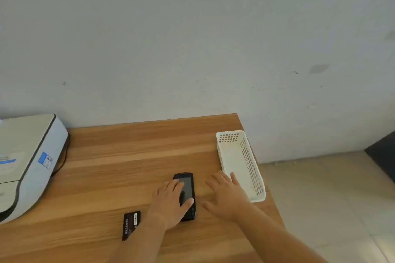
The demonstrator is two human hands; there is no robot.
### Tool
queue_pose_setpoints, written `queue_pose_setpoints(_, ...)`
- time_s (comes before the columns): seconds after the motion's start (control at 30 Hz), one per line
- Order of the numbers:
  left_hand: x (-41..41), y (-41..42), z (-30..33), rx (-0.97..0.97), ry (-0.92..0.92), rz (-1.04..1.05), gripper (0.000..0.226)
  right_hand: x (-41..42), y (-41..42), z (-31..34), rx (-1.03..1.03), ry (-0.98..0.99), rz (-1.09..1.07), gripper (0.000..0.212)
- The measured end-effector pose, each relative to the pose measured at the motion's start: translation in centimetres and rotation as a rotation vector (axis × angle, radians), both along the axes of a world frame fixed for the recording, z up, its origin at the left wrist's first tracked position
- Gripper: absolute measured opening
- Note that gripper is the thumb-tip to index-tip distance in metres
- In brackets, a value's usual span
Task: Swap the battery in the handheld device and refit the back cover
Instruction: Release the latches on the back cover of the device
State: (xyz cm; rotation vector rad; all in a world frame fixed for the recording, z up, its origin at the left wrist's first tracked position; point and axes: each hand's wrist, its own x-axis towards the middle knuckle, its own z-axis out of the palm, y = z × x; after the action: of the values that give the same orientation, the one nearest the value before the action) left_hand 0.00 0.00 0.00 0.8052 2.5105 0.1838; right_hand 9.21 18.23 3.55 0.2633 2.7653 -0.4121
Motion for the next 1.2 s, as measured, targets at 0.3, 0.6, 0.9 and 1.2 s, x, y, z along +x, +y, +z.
queue_pose_setpoints(0.3,-0.1,3.3,-2.9,-0.12,0.096,0.029,0.071,-0.7,1.3,-1.2,0.029,0.046,0.061,0.07)
queue_pose_setpoints(0.6,0.3,4.8,-3.9,-0.199,0.066,0.224,0.086,-1.1,1.3,-1.9,0.007,0.032,0.082,0.072)
queue_pose_setpoints(0.9,2.1,5.6,-4.9,-0.155,0.026,0.343,0.101,-1.1,1.2,-2.7,-0.003,0.032,0.096,0.072)
queue_pose_setpoints(1.2,2.1,5.9,-4.9,-0.129,0.008,0.408,0.1,-0.6,1.3,-2.7,-0.007,0.05,0.079,0.068)
